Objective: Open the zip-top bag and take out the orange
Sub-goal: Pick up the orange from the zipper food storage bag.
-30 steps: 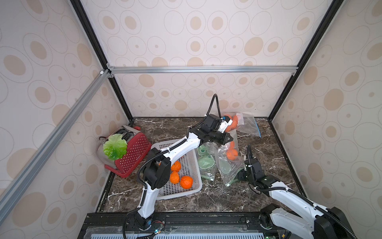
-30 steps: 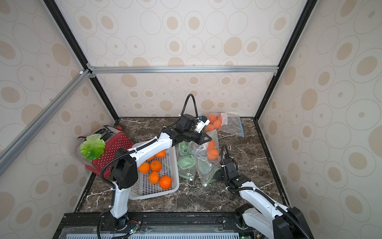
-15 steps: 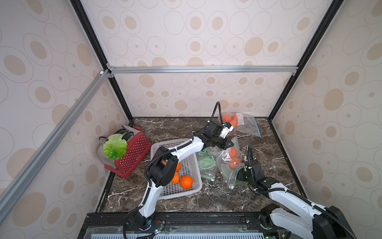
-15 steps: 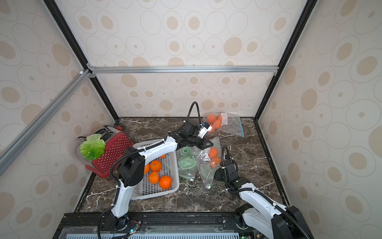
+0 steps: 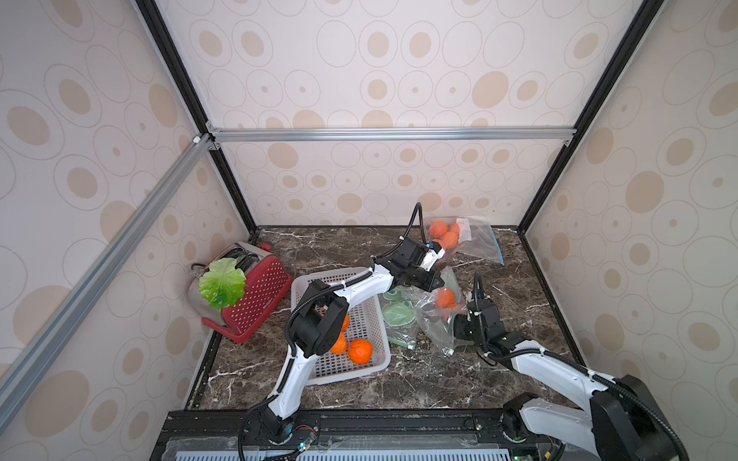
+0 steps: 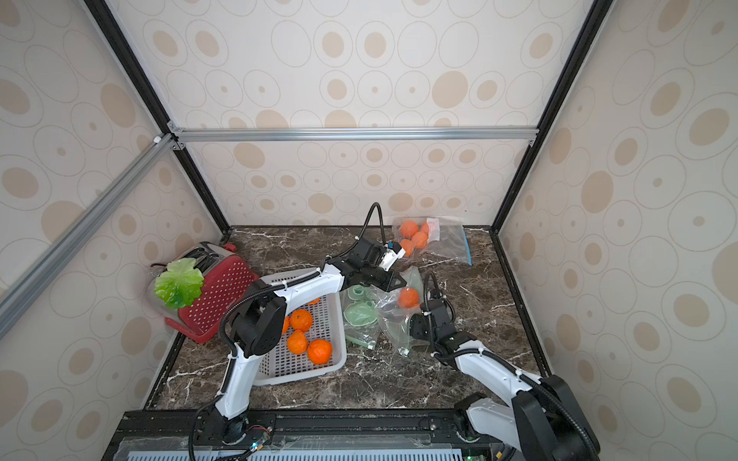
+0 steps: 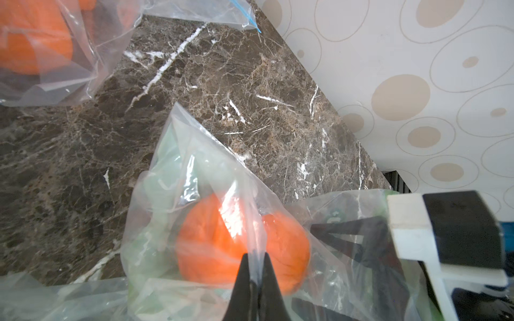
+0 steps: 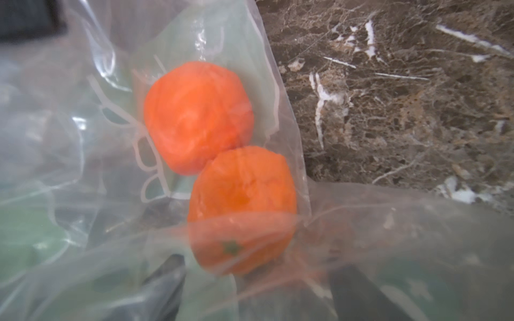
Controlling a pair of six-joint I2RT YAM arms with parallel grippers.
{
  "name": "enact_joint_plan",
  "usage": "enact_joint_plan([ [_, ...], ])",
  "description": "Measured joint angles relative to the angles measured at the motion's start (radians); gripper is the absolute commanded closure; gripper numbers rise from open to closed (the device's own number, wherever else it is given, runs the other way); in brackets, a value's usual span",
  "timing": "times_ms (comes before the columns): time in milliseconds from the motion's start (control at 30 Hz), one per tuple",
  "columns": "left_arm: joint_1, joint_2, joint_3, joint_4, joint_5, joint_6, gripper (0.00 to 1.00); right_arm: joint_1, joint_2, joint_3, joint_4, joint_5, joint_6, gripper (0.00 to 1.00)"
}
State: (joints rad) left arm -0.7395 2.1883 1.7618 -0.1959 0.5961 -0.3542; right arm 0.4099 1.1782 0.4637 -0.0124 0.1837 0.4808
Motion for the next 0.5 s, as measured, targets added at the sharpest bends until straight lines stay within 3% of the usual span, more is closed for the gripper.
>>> enact_joint_plan([
  [100,0.001,0.0,-0.004,0.001,0.001,0.0,1.0,0.0,0.067,0.037,0.022,0.012,0.0,0.11],
  [267,0.001,0.0,-0.007,0.0,0.004,0.001,1.0,0.0,0.175,0.074,0.038,0.029,0.0,0.18],
  [500,0.001,0.0,-0.018,0.002,0.005,0.005,1.0,0.0,0.218,0.077,0.063,0.016,-0.002,0.37],
])
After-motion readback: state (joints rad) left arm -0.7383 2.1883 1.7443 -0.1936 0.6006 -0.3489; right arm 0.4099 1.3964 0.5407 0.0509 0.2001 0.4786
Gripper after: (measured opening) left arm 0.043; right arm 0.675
